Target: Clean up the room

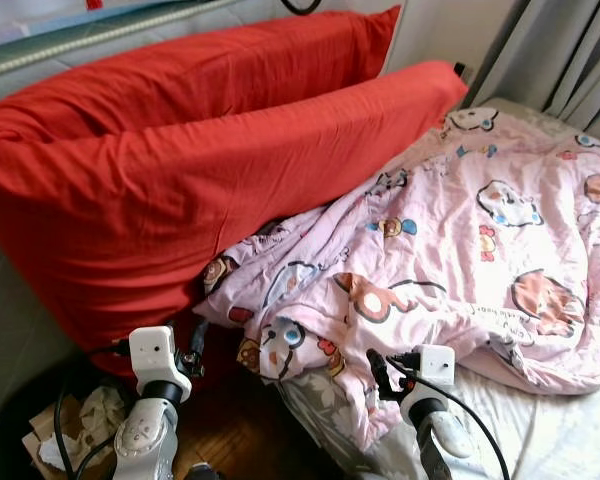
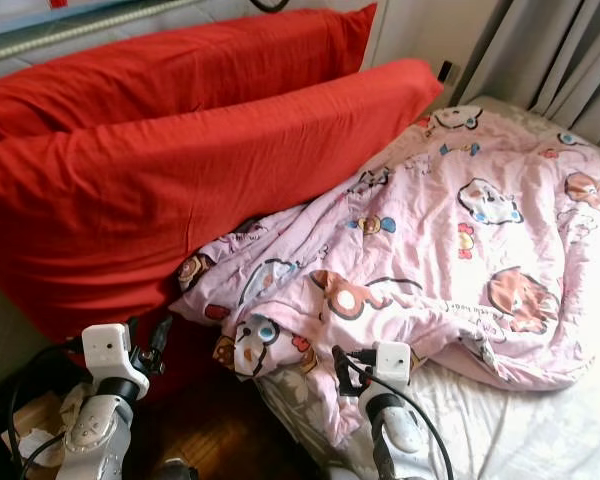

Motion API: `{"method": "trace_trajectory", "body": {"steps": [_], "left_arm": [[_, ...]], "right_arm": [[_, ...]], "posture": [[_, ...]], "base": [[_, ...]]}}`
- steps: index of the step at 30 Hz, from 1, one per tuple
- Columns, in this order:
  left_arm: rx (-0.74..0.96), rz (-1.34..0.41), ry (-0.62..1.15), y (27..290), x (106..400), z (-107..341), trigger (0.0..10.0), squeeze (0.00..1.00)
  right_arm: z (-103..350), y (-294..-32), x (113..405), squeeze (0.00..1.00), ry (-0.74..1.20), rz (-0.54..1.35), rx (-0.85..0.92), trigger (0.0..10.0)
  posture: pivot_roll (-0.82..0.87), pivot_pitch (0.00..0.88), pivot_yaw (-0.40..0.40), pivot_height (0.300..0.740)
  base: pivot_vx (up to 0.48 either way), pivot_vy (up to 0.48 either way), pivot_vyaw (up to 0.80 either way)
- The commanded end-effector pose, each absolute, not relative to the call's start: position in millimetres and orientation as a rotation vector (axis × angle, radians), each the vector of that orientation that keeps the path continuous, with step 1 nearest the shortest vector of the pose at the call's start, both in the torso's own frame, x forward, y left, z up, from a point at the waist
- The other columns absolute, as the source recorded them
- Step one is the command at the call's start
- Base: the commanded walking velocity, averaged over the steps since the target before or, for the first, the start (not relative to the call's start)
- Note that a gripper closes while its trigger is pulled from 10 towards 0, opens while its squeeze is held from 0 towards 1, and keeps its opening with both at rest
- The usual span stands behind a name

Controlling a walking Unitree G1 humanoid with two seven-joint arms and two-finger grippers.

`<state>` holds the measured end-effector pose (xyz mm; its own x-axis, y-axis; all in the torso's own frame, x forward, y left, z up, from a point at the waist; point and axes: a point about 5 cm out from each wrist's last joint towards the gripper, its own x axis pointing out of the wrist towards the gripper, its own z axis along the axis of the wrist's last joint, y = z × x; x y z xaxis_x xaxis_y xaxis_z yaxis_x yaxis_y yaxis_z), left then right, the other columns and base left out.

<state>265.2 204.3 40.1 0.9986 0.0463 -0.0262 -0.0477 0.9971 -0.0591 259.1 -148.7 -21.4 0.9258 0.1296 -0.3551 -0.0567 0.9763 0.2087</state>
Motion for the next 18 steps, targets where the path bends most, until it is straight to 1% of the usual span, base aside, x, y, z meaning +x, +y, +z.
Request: {"method": "trace_trajectory", "body": {"steps": [1,7,9,11,12,18], "left_arm": [[-0.075,0.052,0.042,203.1,261.1,36.3,10.0,0.00],[-0.075,0.052,0.039,203.0,262.1,37.9,10.0,0.00],[-0.075,0.053,0.038,203.1,262.1,38.2,10.0,0.00],[-0.073,0.054,0.040,203.7,261.9,38.2,10.0,0.00],[-0.073,0.062,0.043,205.0,261.7,37.9,10.0,0.00],[-0.068,0.061,0.046,207.6,263.4,38.8,10.0,0.00]], "right_arm": [[-24.2,-149.4,255.3,0.00,0.388,0.096,0.200,10.0],[-26.1,-144.7,256.2,0.00,0.431,0.143,0.189,10.0],[-26.1,-143.0,256.5,0.00,0.434,0.149,0.193,10.0],[-25.8,-142.1,257.1,0.00,0.436,0.155,0.184,10.0],[-23.5,-141.5,257.4,0.00,0.404,0.157,0.199,10.0],[-23.8,-140.3,257.5,0.00,0.411,0.158,0.217,10.0]], "posture": [[0.08,0.178,-0.101,0.666],[0.08,0.190,-0.103,0.666],[0.08,0.194,-0.103,0.656],[0.08,0.197,-0.103,0.636],[0.08,0.198,-0.103,0.636],[0.08,0.204,-0.099,0.636]], "base": [[0.000,0.000,0.00],[0.000,0.000,0.00],[0.000,0.000,0.00],[0.000,0.000,0.00],[0.000,0.000,0.00],[0.000,0.000,0.00]]}}
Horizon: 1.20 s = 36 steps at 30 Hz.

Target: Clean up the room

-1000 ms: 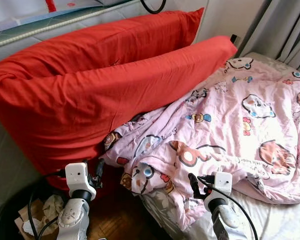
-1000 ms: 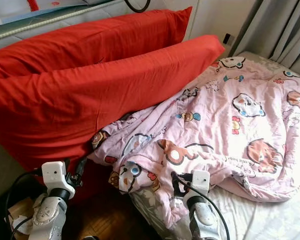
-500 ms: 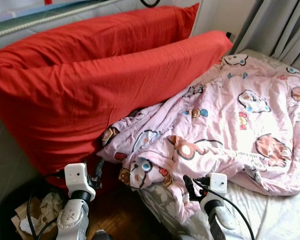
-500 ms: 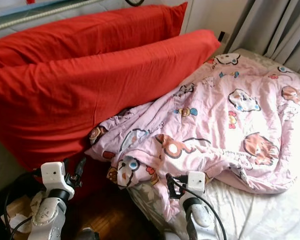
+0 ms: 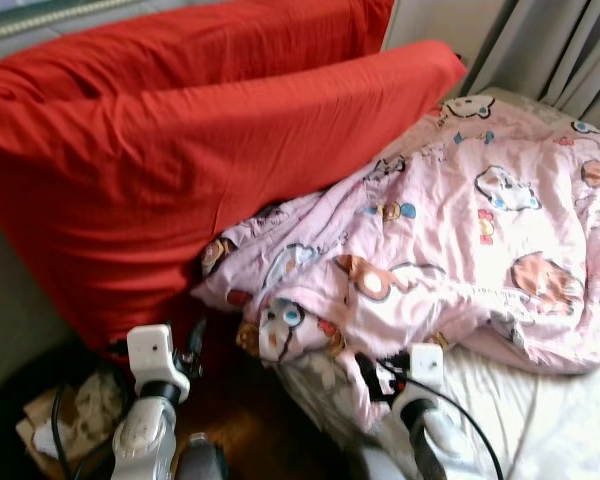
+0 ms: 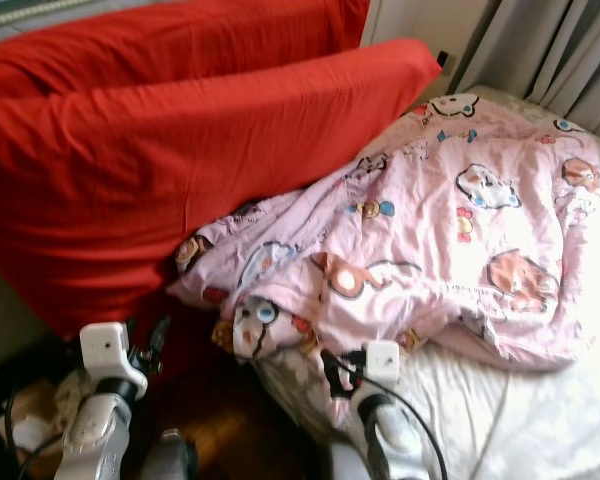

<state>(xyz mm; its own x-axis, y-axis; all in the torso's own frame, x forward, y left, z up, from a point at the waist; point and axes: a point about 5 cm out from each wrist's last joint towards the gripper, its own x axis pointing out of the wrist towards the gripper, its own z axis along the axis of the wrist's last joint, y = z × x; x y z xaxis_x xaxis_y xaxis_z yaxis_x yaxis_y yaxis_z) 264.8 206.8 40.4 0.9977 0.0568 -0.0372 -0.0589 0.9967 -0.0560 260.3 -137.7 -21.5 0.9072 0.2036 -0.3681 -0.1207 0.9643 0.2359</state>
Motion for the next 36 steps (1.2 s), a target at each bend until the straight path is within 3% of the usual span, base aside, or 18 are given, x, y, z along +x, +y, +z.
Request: {"method": "trace_trajectory", "body": {"steps": [1,36], "left_arm": [[-0.068,0.061,0.046,207.7,263.5,38.8,10.0,0.00],[-0.074,0.044,0.062,205.2,263.3,38.0,10.0,0.00]], "right_arm": [[-23.7,-140.2,257.6,0.00,0.411,0.159,0.217,10.0],[-33.1,-138.8,250.0,0.00,0.480,0.150,0.207,10.0]], "posture": [[0.08,0.204,-0.099,0.636],[0.09,0.222,-0.094,0.636]], "base": [[0.000,0.000,0.00],[0.000,0.000,0.00]]}}
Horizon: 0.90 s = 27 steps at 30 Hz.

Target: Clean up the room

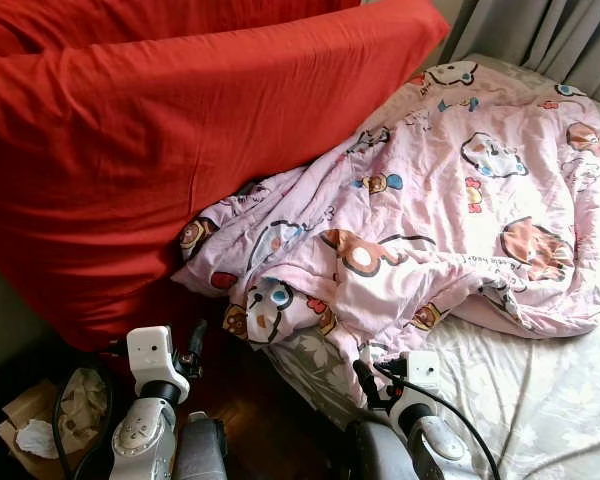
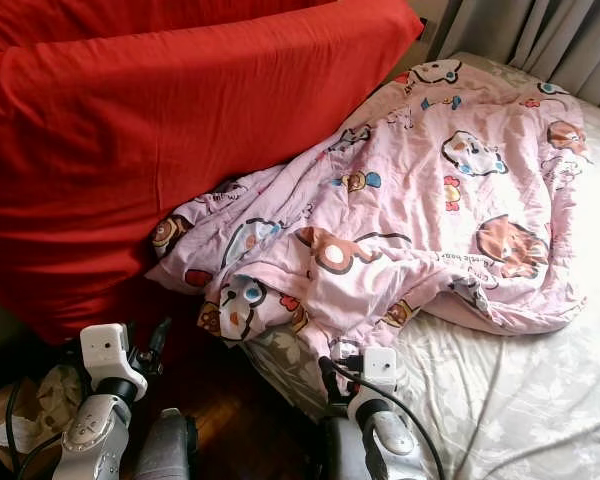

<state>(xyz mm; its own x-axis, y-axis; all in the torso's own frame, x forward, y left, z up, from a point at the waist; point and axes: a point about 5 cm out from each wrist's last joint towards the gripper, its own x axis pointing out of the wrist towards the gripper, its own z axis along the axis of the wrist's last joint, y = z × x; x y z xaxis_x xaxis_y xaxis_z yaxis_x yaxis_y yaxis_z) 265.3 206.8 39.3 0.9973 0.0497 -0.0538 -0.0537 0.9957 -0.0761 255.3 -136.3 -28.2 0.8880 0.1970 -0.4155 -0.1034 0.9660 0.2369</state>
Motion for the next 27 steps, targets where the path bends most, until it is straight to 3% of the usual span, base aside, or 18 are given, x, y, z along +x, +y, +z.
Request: {"method": "trace_trajectory", "body": {"steps": [1,27], "left_arm": [[-0.074,0.044,0.062,205.2,263.3,38.0,10.0,0.00],[-0.082,0.049,0.066,206.2,264.3,39.2,10.0,0.00]], "right_arm": [[-33.1,-138.8,250.0,0.00,0.480,0.150,0.207,10.0],[-35.3,-139.5,251.2,0.00,0.514,0.143,0.221,10.0]], "posture": [[0.09,0.222,-0.094,0.636],[0.10,0.228,-0.088,0.636]], "base": [[0.000,0.000,0.00],[0.000,0.000,0.00]]}}
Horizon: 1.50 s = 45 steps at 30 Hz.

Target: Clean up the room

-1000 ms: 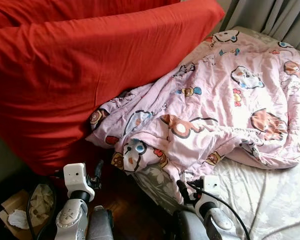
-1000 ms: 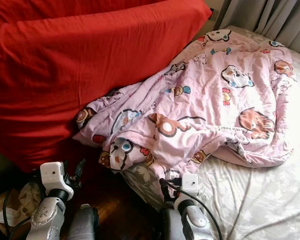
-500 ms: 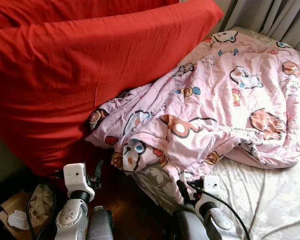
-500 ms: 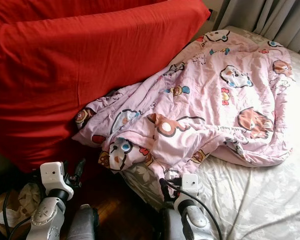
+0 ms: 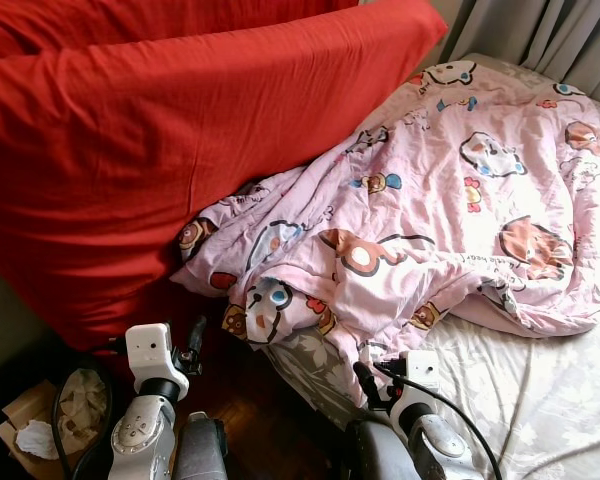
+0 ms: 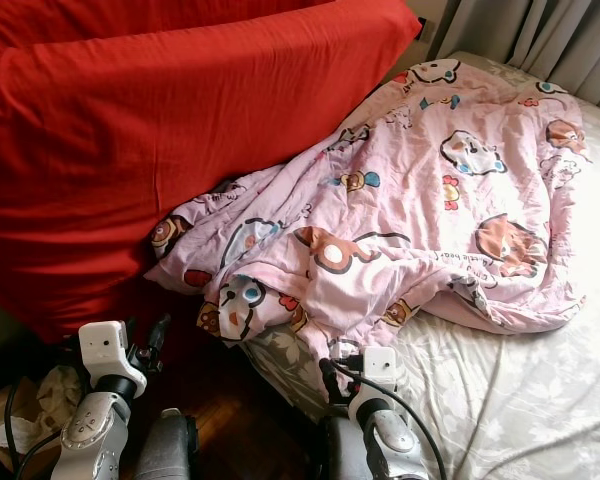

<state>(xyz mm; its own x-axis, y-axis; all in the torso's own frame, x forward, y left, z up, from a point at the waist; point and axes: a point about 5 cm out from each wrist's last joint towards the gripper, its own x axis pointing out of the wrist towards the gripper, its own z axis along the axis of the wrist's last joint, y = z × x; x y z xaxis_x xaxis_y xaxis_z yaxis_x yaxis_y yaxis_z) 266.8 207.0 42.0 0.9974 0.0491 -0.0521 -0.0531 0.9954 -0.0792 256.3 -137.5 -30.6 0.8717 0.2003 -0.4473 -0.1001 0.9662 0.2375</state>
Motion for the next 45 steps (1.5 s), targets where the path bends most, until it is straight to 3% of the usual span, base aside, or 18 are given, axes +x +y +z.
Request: {"method": "trace_trajectory", "body": {"steps": [1,7,11,28,37,40,45], "left_arm": [[-0.082,0.048,0.066,206.1,264.5,39.3,10.0,0.00],[-0.082,0.046,0.066,204.9,264.3,39.3,10.0,0.00],[-0.080,0.043,0.066,204.8,264.1,39.4,10.0,0.00],[-0.077,0.039,0.060,203.6,263.5,40.4,10.0,0.00],[-0.072,0.045,0.054,205.5,261.5,42.2,10.0,0.00],[-0.069,0.046,0.044,205.7,263.3,45.5,10.0,0.00],[-0.068,0.049,0.033,205.4,262.3,48.1,10.0,0.00]], "right_arm": [[-34.6,-139.2,252.0,0.00,0.509,0.142,0.221,10.0],[-34.3,-140.1,253.6,0.00,0.519,0.131,0.199,10.0],[-32.0,-140.5,255.8,0.00,0.501,0.128,0.208,10.0],[-20.6,-133.0,268.7,0.00,0.447,0.158,0.233,10.0],[-18.9,-125.2,273.8,0.00,0.482,0.174,0.214,10.0],[-15.8,-124.7,276.0,0.00,0.452,0.174,0.213,10.0],[-13.2,-124.8,280.0,0.00,0.453,0.165,0.233,10.0]], "posture": [[0.10,0.228,-0.088,0.636],[0.10,0.229,-0.088,0.636],[0.10,0.229,-0.087,0.611],[0.11,0.222,-0.085,0.611],[0.14,0.240,-0.083,0.611],[0.15,0.251,-0.083,0.586],[0.16,0.270,-0.086,0.586]], "base": [[0.000,0.000,0.00],[0.000,0.000,0.00],[0.000,0.000,0.00],[0.000,0.000,0.00],[0.000,0.000,0.00],[0.000,0.000,0.00],[0.000,0.000,0.00]]}}
